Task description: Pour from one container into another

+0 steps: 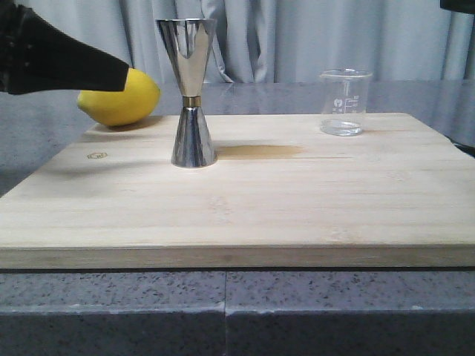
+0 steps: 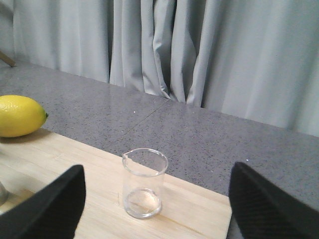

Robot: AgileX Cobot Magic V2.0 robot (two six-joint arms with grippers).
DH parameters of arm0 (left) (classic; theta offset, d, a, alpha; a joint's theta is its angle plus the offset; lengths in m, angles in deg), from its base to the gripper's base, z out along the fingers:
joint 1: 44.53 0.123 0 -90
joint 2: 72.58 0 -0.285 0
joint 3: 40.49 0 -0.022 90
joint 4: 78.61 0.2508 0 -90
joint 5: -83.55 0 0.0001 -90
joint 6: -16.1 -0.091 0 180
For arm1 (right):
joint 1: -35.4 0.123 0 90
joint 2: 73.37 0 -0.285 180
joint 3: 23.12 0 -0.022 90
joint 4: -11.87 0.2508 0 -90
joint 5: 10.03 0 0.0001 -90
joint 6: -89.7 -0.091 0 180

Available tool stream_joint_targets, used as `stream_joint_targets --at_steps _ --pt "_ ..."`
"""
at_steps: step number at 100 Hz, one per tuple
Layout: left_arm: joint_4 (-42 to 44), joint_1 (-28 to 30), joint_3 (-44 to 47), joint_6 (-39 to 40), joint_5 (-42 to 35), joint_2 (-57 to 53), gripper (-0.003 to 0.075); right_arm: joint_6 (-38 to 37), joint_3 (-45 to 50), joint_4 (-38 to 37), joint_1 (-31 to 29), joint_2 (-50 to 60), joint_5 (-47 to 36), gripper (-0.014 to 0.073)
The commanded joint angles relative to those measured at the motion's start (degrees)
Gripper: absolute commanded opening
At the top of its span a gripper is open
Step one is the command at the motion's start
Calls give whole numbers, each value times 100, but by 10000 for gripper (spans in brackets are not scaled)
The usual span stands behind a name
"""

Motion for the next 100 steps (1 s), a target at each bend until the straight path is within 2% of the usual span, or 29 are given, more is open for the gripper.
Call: stream_joint_targets --at_steps 1,13,46,63,80,100 --pt "-397 122 -109 243 602 -402 517 23 -147 167 -19 74 -440 547" --pt "-511 315 -109 604 589 -647 517 23 -147 500 -19 74 -440 547" --pt "-750 655 -109 935 510 -1308 516 23 -192 510 -19 74 -617 541" --pt "-914 655 -109 935 -387 -1748 516 288 -382 677 -19 74 -340 541" --pt "-951 655 -109 1010 -1485 -2272 516 1047 -694 1277 -43 74 44 541" --pt "-987 655 -109 1352 -2853 -2838 516 1350 -1042 1511 -468 74 234 541"
